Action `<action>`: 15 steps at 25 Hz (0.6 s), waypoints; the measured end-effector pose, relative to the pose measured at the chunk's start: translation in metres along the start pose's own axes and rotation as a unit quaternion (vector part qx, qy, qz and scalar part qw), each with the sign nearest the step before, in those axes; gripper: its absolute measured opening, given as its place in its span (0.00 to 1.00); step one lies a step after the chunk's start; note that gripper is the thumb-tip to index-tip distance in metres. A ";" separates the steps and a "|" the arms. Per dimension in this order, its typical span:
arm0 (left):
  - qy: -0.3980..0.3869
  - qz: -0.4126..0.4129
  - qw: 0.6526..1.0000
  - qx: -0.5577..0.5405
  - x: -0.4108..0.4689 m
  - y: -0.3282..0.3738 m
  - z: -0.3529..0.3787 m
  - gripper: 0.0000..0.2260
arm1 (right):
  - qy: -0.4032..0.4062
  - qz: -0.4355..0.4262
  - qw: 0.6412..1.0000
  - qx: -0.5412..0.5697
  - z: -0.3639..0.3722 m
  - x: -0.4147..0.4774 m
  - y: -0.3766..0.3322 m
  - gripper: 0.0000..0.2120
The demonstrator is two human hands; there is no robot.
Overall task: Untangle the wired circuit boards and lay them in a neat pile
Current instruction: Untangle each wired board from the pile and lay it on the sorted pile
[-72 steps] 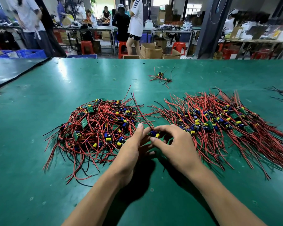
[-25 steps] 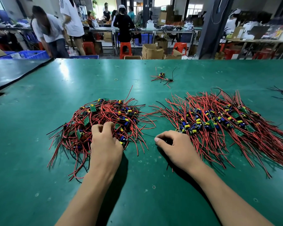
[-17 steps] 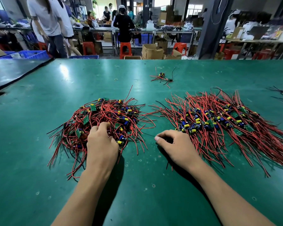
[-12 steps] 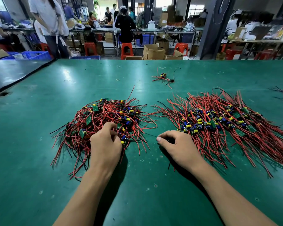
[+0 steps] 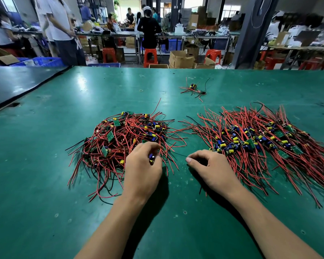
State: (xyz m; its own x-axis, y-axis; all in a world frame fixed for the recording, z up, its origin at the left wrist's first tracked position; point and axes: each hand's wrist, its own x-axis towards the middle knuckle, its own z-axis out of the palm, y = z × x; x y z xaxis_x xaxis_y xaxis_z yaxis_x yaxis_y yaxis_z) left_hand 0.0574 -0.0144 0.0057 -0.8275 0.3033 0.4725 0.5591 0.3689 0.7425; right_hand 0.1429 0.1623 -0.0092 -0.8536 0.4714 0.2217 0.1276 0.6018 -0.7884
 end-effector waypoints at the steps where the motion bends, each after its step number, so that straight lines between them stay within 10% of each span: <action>1: 0.027 0.018 0.997 0.071 -0.001 -0.002 -0.001 0.11 | 0.000 -0.001 1.000 -0.001 0.000 0.000 -0.001 0.03; 5: -0.009 -0.056 0.961 0.271 0.003 -0.009 -0.005 0.17 | 0.004 -0.005 1.000 -0.010 0.000 -0.001 0.000 0.03; 15: -0.061 0.058 0.994 0.067 -0.006 -0.001 0.004 0.12 | 0.000 -0.006 1.000 -0.008 0.000 0.000 -0.002 0.03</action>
State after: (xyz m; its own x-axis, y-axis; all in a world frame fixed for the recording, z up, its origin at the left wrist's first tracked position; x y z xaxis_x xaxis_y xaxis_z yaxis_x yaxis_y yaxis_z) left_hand 0.0620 -0.0129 0.0003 -0.7497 0.4512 0.4842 0.6587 0.4370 0.6125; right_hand 0.1428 0.1612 -0.0075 -0.8551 0.4636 0.2319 0.1247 0.6182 -0.7761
